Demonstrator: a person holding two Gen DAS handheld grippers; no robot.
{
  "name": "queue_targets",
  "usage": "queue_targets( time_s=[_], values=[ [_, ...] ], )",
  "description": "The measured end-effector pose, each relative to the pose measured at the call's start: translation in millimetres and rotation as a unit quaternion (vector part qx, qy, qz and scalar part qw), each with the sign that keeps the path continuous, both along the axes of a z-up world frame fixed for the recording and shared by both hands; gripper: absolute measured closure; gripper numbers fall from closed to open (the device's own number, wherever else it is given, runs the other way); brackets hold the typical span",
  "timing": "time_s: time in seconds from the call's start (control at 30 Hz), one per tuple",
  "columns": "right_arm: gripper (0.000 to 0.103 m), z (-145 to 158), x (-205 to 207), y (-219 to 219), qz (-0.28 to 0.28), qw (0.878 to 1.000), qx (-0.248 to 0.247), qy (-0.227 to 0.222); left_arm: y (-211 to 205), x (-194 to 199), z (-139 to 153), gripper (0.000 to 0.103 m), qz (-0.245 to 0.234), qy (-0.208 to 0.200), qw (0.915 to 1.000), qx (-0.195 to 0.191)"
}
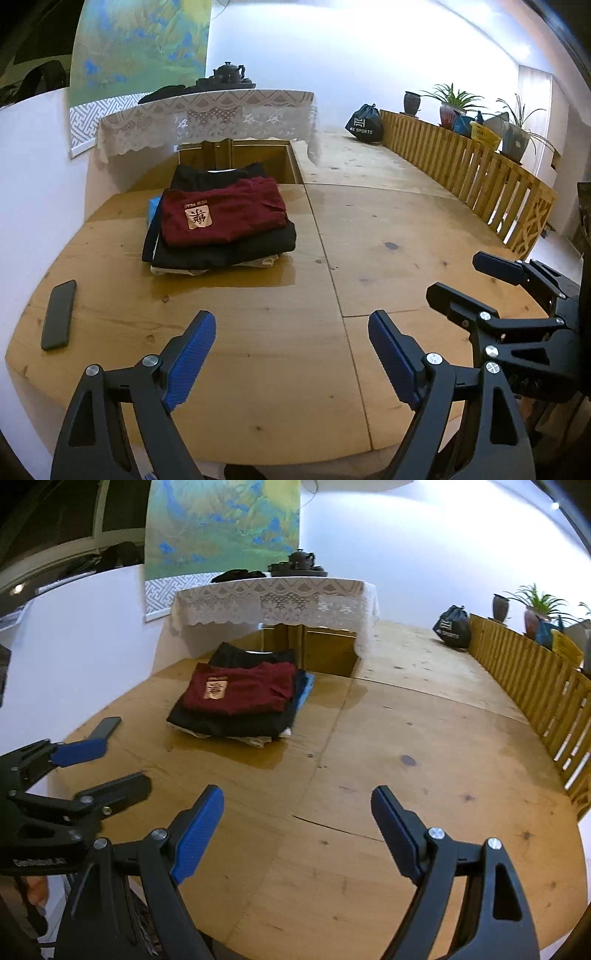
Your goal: Fold clothes
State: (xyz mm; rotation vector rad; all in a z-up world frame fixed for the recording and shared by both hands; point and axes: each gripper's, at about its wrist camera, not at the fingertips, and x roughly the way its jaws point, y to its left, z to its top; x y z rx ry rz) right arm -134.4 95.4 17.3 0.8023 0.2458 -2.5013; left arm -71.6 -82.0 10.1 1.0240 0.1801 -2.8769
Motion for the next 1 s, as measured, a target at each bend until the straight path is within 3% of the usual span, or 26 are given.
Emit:
queue_targets(
  time_s=[0.3, 0.57, 1.0],
  values=[
    [0.021, -1.2, 15.8, 28.6, -0.025, 1.000, 0.004, 0.013, 26.2, 27.4, -4.6, 0.017, 0.006, -0.003, 0.9995, -0.032],
    [0.021, 0.7, 41.0, 33.8, -0.045, 0.996, 0.041, 0.061, 26.7, 49.6, -6.3, 0.017, 0.022, -0.002, 0.9997, -0.012],
    [0.021, -12.2, 56.1, 51.6, -0.044, 0.999, 0.016, 0.021, 51.9, 74.9, -7.8, 0.017, 0.004, 0.000, 0.9999, -0.013]
  ],
)
